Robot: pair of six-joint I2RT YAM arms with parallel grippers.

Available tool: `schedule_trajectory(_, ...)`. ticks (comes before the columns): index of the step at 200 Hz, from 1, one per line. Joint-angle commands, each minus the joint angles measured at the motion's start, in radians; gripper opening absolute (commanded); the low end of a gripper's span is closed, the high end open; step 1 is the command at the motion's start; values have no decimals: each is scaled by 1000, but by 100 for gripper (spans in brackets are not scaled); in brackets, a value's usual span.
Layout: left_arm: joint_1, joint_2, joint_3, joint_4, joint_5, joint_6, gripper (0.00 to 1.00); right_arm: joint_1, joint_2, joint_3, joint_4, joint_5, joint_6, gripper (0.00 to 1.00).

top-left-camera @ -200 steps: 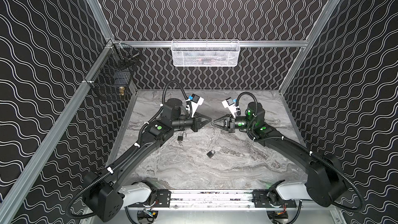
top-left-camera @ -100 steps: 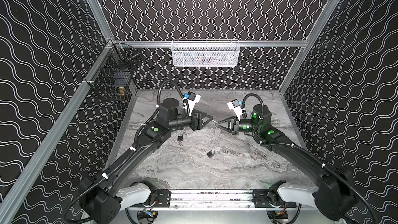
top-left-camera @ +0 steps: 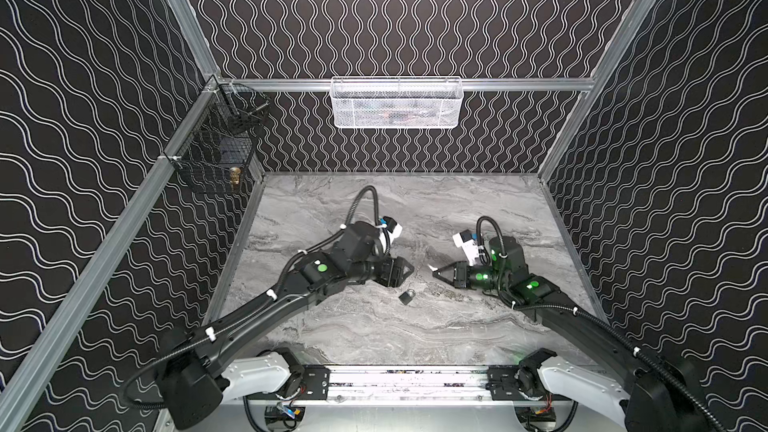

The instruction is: Unlock with the key

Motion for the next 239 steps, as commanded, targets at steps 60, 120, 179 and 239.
schedule_trajectory(60,-149,257,-8,-33,-201,48,67,-13,-68,-209,114,47,206,0)
schedule_trajectory(120,-156,425,36,20,-289,55,70,-23,-46,-207,113,58,206,0)
schedule_trajectory(179,-157,578,88,22,-303,0,70,-26,-42,-192,78,74,185,0)
schedule_trajectory(239,-189,634,88,-19,-347,-102,67,-109,-14,-196,95,13,147,0)
